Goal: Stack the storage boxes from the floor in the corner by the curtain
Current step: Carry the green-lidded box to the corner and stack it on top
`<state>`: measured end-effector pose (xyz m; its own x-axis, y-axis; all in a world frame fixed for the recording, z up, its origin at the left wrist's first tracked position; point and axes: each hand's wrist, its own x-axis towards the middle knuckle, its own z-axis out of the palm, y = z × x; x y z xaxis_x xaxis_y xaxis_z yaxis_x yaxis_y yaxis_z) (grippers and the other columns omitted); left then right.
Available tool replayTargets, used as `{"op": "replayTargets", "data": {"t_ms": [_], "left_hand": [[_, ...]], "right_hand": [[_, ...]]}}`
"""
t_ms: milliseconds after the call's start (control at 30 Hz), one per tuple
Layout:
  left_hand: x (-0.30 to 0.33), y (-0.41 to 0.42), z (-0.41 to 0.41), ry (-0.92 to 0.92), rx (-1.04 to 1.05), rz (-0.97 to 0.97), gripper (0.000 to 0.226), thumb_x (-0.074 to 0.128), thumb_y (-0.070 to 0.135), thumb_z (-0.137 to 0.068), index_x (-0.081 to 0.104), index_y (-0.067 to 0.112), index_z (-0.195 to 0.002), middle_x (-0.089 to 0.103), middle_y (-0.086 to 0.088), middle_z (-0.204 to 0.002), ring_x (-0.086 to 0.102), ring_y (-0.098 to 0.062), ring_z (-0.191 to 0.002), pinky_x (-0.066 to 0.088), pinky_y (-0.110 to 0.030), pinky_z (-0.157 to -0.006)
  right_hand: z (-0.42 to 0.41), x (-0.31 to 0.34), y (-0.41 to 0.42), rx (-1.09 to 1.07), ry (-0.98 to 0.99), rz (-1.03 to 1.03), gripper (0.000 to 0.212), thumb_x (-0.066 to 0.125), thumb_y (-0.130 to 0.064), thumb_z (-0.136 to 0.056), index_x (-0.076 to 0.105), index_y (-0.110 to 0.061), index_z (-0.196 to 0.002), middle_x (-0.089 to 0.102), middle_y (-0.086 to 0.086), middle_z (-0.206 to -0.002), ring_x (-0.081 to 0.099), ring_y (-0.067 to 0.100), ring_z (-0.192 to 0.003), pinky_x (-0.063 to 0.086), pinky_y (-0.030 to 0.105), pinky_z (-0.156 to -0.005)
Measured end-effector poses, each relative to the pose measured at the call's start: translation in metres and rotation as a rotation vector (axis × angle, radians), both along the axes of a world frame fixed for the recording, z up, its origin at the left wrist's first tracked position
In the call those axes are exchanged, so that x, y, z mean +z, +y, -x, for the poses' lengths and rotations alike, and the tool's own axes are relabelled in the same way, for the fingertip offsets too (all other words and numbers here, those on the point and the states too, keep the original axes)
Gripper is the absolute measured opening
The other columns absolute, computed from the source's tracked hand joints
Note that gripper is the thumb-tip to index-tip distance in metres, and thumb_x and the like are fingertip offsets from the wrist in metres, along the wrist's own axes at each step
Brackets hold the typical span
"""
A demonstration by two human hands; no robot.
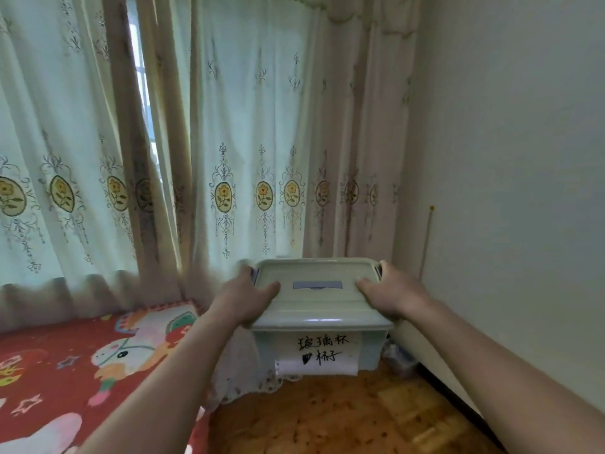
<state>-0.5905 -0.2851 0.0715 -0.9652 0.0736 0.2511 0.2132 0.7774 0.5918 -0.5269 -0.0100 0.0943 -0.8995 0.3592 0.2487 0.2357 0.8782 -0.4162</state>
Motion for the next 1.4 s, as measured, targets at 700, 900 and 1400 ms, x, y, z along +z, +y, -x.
{"op": "replayTargets", "data": {"t_ms": [700, 900, 1400], "left_hand": [[-0.010, 0.134, 0.163, -0.002, -0.305, 0.010, 0.079, 0.051, 0.071, -0.082, 0.037, 0.019, -0.140, 0.060, -0.005, -0.114, 0.050, -0.017, -0.077, 0.036, -0.025, -0.051], [-0.008, 0.147, 0.209, -0.005, -0.372, 0.010, 0.077, 0.051, 0.070, -0.082, 0.038, 0.019, -0.138, 0.061, -0.007, -0.121, 0.051, -0.020, -0.087, 0.042, -0.033, -0.067], [-0.026, 0.206, 0.280, -0.006, -0.416, -0.014, 0.073, 0.052, 0.064, -0.085, 0.038, 0.018, -0.140, 0.061, -0.006, -0.120, 0.051, -0.018, -0.084, 0.037, -0.031, -0.060]], "right_hand": [[0.066, -0.003, 0.096, -0.341, -0.054, 0.002, 0.075, 0.045, -0.067, -0.088, 0.034, -0.020, -0.145, 0.062, 0.007, -0.111, 0.056, 0.024, -0.087, 0.043, 0.033, -0.068], [0.096, -0.005, 0.096, -0.406, -0.067, 0.000, 0.078, 0.042, -0.066, -0.089, 0.030, -0.017, -0.149, 0.062, 0.011, -0.122, 0.059, 0.028, -0.096, 0.047, 0.035, -0.076], [0.157, -0.020, 0.145, -0.450, -0.073, 0.020, 0.077, 0.043, -0.067, -0.087, 0.032, -0.017, -0.145, 0.062, 0.011, -0.117, 0.060, 0.031, -0.099, 0.052, 0.040, -0.084]]}}
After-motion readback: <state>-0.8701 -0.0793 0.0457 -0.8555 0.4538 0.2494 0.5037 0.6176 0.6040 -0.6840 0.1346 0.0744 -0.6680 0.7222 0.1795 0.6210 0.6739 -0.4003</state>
